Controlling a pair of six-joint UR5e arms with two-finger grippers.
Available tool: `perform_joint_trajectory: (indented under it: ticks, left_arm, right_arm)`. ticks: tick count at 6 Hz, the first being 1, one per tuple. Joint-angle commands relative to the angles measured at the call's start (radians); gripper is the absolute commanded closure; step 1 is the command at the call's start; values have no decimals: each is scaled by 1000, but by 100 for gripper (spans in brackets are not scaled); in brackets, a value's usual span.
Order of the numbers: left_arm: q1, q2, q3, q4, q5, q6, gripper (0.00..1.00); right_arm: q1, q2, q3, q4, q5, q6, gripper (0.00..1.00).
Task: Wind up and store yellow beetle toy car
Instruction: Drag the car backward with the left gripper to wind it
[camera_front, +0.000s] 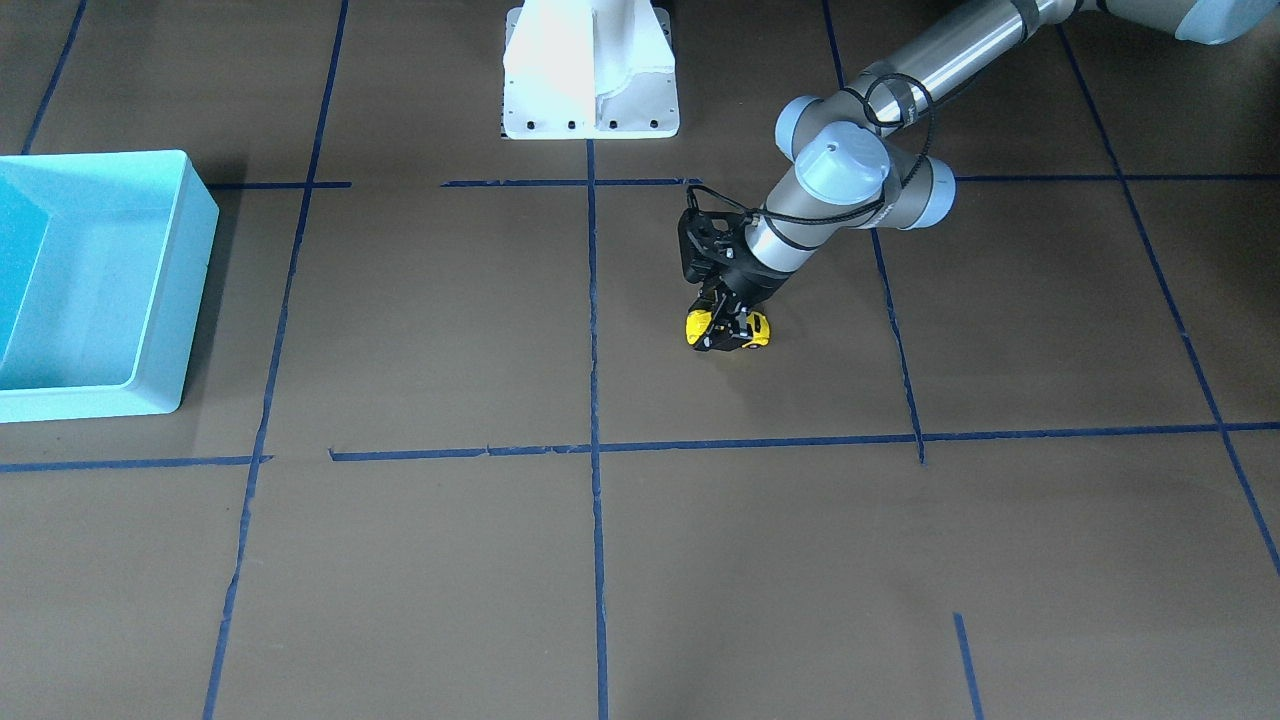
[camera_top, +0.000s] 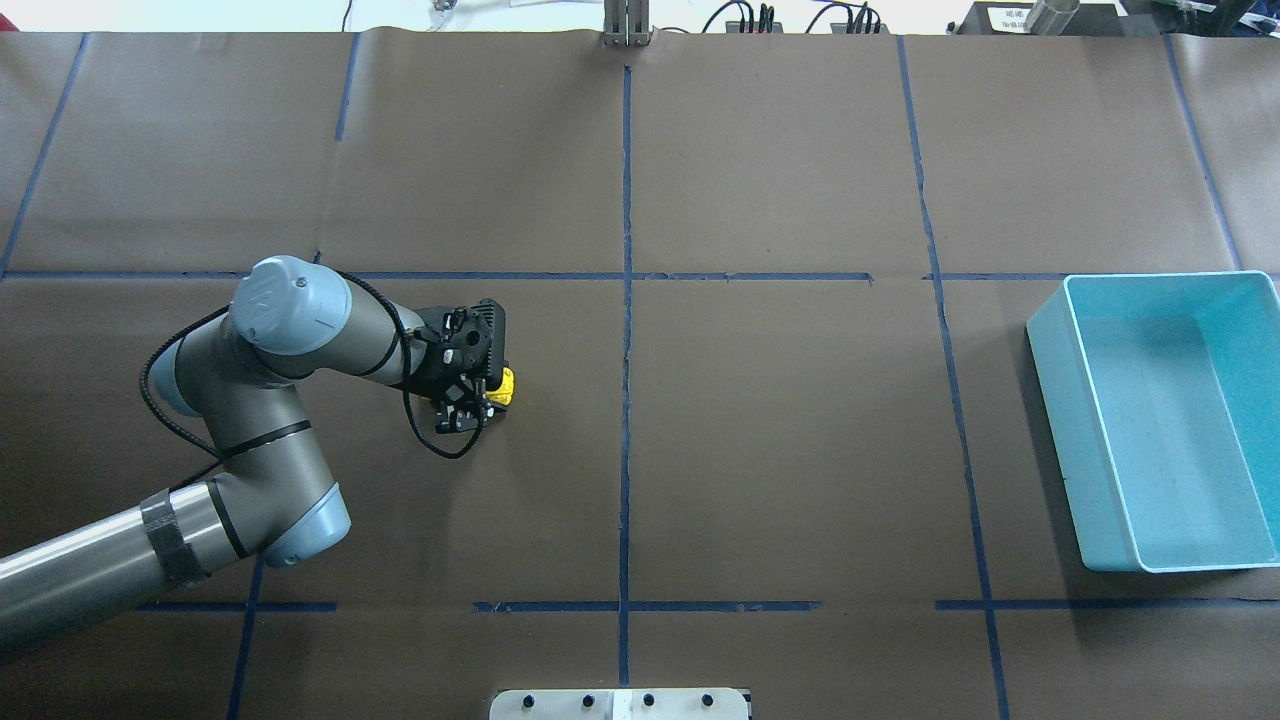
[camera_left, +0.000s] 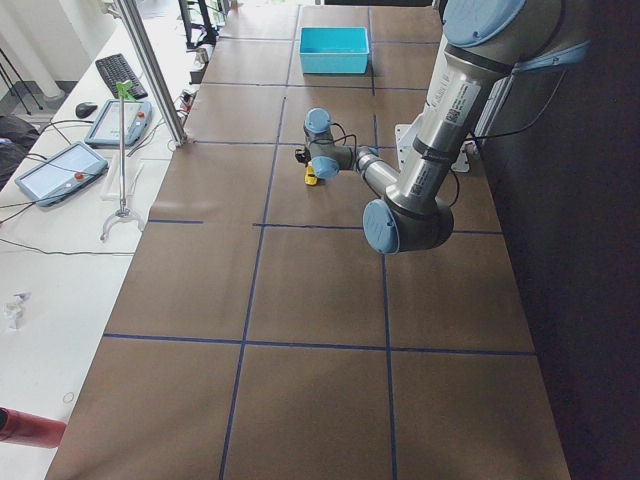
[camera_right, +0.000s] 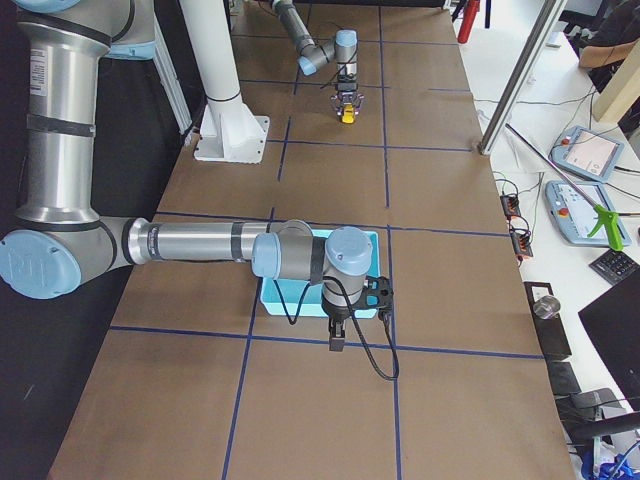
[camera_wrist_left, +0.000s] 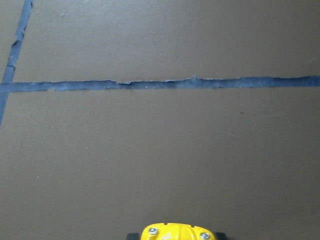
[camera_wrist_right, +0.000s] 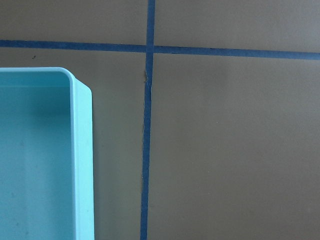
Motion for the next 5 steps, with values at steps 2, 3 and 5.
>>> perform_joint_trajectory:
  ticks: [2,3,5]
  left_arm:
    - [-90,95,-11,-73,-115,2,37]
    - [-96,100,-10,-76,-125,-8,0]
    - [-99,101,-11,-79,-123,-12,0]
  right_arm:
    - [0,0,0,0,0,-1,0]
    - [0,0,0,0,0,-1,0]
    - [2,0,0,0,0,-1,0]
